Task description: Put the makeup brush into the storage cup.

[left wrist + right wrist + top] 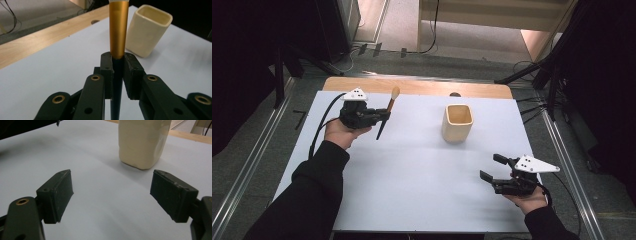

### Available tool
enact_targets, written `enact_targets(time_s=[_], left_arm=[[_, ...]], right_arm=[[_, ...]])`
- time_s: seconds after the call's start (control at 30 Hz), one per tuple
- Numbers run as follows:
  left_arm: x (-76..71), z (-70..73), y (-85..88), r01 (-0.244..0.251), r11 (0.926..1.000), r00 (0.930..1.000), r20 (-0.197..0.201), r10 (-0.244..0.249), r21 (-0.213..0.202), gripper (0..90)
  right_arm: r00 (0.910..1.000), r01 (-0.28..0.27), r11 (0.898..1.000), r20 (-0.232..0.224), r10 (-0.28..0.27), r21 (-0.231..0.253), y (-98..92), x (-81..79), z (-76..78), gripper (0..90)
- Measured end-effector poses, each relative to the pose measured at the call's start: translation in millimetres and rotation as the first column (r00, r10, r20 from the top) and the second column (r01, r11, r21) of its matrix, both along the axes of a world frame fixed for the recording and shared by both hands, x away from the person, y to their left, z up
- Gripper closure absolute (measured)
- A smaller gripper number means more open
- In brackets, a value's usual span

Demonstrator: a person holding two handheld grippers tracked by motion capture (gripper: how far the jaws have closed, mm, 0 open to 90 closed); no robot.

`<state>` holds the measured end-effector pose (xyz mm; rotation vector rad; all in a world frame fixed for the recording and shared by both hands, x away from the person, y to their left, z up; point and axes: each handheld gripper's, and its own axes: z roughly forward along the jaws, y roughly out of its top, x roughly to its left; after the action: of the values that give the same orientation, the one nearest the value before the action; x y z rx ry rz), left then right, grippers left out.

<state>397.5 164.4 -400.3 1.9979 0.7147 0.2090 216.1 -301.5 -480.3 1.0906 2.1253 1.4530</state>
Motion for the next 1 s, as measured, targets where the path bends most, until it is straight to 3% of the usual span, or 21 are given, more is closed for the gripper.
enact_targets(time_s=[0.13, 0.33, 0.63, 0.7, 1.0], left_arm=[[-4.2, 3.8, -2.3, -0.015, 0.9993, 0.9991, 0.039, 0.016, -0.034, 79.5], [-5.1, 4.3, -5.4, -0.011, 0.9968, 0.9993, 0.035, 0.014, -0.08, 79.5], [-5.1, 6.9, -12.2, 0.01, 0.9978, 0.9988, 0.048, -0.007, -0.065, 79.5], [-4.1, 8.2, -12.6, 0.023, 0.9964, 0.9991, 0.037, -0.02, -0.082, 79.5], [-2.1, 15.7, -16.3, 0.026, 0.9958, 0.9989, 0.042, -0.023, -0.088, 79.5]], right_arm=[[1.0, -0.002, 1.0, 0.0, 0.002, 0.0, 0.2, -0.2, 0.3, 18.8], [1.0, -0.001, 1.0, 0.002, 0.001, 0.002, 0.1, -0.2, 0.2, 18.8], [1.0, 0.0, 1.0, 0.002, 0.0, 0.001, 0.1, -0.3, 0.4, 18.8], [1.0, -0.001, 1.0, 0.003, 0.001, 0.003, 0.0, -0.5, 0.5, 18.8], [1.0, -0.001, 1.0, 0.001, 0.001, 0.002, -0.1, -0.3, 0.3, 18.8]])
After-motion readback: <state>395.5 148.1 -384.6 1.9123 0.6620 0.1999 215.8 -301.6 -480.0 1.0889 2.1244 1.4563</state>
